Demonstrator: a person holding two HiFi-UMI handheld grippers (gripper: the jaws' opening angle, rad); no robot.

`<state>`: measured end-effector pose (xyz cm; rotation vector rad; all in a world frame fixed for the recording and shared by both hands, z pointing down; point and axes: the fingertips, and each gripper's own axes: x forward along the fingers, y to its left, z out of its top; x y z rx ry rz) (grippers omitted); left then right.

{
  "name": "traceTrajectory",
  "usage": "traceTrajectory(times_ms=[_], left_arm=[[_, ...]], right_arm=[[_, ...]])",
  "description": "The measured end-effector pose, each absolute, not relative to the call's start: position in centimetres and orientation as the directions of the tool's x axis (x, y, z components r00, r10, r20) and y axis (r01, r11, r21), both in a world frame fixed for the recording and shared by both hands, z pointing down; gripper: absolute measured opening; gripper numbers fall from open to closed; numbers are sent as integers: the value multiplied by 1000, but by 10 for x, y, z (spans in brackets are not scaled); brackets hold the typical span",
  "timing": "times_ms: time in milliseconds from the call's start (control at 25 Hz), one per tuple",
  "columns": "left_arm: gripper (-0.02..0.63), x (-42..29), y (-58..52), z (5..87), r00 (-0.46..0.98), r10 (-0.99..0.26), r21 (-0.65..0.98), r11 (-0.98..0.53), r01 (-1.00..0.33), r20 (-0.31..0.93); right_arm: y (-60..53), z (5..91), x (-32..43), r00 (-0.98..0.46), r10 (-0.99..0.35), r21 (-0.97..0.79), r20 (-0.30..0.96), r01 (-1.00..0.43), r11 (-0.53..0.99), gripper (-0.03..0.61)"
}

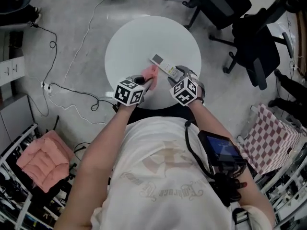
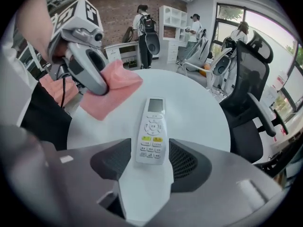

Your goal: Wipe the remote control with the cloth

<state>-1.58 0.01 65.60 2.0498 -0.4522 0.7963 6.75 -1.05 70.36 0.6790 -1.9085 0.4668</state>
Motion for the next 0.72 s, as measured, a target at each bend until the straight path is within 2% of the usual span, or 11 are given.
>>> traceTrajectory(times_ms=[160, 440, 720], left_arm=[[18, -34, 8, 647, 740, -105, 608, -500, -616, 664], [18, -74, 22, 644, 724, -241, 619, -389, -682, 646], [18, -108, 35, 643, 714, -286, 631, -335, -700, 639]], right_arm=[[-22, 711, 63, -263, -186, -27, 947, -640, 768, 285], [-31, 720, 53, -162, -102, -16, 981, -600, 800, 282], [-35, 722, 42, -118, -65, -26, 991, -641, 767, 255]])
